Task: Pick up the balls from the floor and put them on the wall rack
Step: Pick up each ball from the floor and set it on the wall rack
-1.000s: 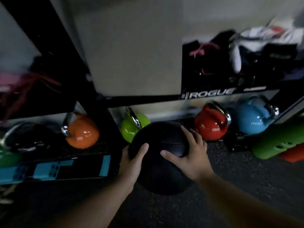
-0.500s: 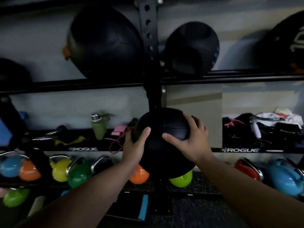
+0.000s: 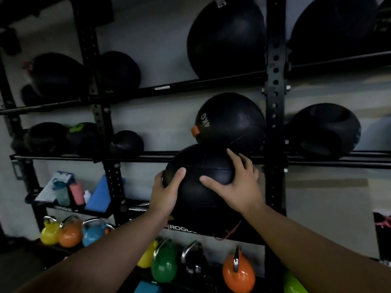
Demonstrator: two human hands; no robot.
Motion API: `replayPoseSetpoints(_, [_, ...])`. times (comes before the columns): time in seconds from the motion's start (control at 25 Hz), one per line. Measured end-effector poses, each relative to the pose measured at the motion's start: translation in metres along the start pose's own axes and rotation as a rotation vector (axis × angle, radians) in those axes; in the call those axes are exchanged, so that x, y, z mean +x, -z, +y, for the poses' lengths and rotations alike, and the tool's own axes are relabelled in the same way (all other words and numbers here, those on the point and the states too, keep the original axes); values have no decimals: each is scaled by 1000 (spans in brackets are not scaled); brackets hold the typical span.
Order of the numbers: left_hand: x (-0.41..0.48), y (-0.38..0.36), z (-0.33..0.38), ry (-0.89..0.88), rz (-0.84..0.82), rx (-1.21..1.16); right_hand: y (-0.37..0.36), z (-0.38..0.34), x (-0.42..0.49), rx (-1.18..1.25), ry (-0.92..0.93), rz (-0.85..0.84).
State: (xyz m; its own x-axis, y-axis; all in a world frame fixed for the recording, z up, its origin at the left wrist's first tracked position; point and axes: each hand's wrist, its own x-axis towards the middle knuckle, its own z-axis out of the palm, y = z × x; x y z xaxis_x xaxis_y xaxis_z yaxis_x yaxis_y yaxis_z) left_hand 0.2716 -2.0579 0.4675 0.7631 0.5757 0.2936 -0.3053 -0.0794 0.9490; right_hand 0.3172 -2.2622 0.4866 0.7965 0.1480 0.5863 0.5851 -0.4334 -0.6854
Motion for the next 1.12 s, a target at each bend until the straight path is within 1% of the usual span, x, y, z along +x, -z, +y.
replayPoseSetpoints(0.2, [83, 41, 32, -87, 87, -75, -56, -56, 81, -1, 118, -37])
replayPoseSetpoints(0.32, [152, 49, 39, -117, 104, -71, -92, -69, 145, -8, 177, -56])
replayPoseSetpoints(0.4, [210, 51, 36, -158, 114, -79, -121, -67, 198, 2, 207, -31])
replayPoseSetpoints(0.44, [241, 51, 33, -177, 121, -70, -137, -63, 225, -19, 259, -13])
replayPoseSetpoints(0.52, [307, 48, 23, -215, 105, 9, -180, -55, 282, -134, 484, -5])
replayPoseSetpoints(0.56, [338, 43, 13, -248, 71, 101, -205, -49, 306, -213, 600, -38])
replayPoseSetpoints(0.6, [371, 36, 1, -283, 38, 210, -234, -42, 332, -298, 648, -97])
replayPoseSetpoints(0.64, [399, 30, -11, -310, 27, 305, -258, -33, 353, -382, 620, -148])
replayPoseSetpoints(0.68, [422, 23, -21, -332, 40, 349, -275, -22, 372, -443, 566, -150])
replayPoseSetpoints(0.72, [443, 16, -32, -360, 52, 369, -287, -10, 395, -467, 516, -114])
replayPoseSetpoints(0.76, [464, 11, -44, -399, 48, 397, -295, 2, 422, -451, 463, -86])
replayPoseSetpoints(0.84, [494, 1, -71, -486, -32, 513, -303, 22, 470, -339, 332, -79])
replayPoseSetpoints(0.88, [503, -3, -86, -515, -70, 529, -305, 32, 485, -301, 267, -70])
replayPoseSetpoints(0.92, [511, -2, -102, -526, -78, 500, -312, 39, 495, -295, 226, -55])
replayPoseSetpoints(1.0, [532, 7, -124, -520, -52, 384, -336, 43, 507, -369, 224, -6])
replayPoseSetpoints(1.12, [558, 31, -141, -476, -95, 208, -373, 16, 509, -489, 313, 129])
